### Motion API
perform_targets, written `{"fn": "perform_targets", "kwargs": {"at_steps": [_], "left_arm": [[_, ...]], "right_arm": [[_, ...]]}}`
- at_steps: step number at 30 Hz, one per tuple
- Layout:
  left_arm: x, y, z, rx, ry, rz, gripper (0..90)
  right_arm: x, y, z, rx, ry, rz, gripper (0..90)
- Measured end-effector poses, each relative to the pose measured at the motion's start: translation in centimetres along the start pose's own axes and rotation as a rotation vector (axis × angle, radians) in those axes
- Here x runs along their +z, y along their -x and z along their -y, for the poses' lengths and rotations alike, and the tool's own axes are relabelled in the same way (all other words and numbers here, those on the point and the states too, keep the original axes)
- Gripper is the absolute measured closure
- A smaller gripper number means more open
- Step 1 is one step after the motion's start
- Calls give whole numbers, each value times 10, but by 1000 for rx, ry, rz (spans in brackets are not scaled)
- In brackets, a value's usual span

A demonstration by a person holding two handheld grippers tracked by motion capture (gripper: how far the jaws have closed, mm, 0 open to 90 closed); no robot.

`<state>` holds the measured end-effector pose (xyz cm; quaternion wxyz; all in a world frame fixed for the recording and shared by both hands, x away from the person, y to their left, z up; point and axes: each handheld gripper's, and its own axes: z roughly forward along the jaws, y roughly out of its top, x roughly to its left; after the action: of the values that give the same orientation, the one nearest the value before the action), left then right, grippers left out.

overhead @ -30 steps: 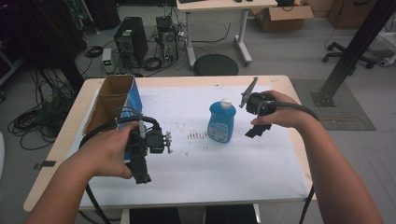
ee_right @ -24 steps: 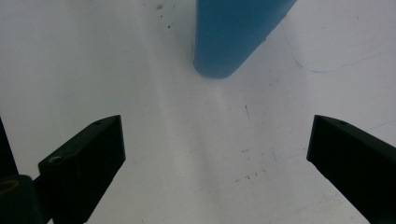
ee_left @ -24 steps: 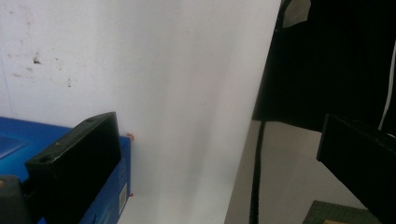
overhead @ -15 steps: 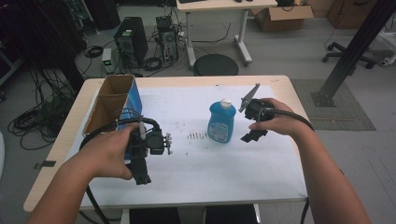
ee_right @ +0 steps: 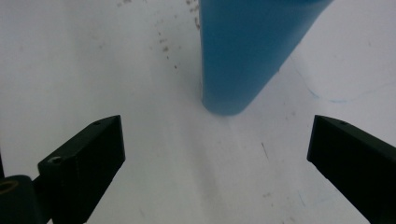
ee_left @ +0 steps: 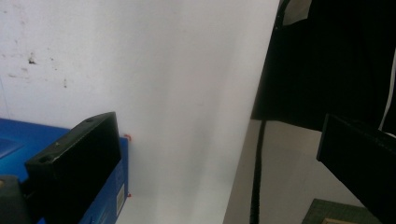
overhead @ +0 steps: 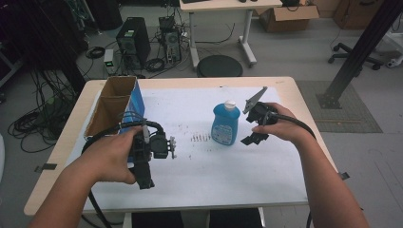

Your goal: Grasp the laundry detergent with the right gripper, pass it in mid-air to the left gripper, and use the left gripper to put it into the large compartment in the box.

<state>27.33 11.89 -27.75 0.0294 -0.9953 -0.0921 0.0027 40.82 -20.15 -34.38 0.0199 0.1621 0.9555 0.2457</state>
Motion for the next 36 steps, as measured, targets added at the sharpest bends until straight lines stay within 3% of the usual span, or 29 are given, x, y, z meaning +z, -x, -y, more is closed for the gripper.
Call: {"fn": "perform_targets", "kwargs": {"at_steps": [11, 14, 26, 36], "left_arm": [[2, 3, 3, -5, -7, 5, 4], [3, 3, 4, -3, -7, 3, 4], [5, 4, 2, 3, -5, 7, 4], [7, 4, 1, 0, -6, 11, 4]], "right_arm": [[9, 3, 3, 49, 104, 18, 37], [14, 3, 4, 62, 104, 33, 39], [26, 1, 14, 102, 261, 66, 24], [43, 3, 17, 127, 322, 82, 24]]}}
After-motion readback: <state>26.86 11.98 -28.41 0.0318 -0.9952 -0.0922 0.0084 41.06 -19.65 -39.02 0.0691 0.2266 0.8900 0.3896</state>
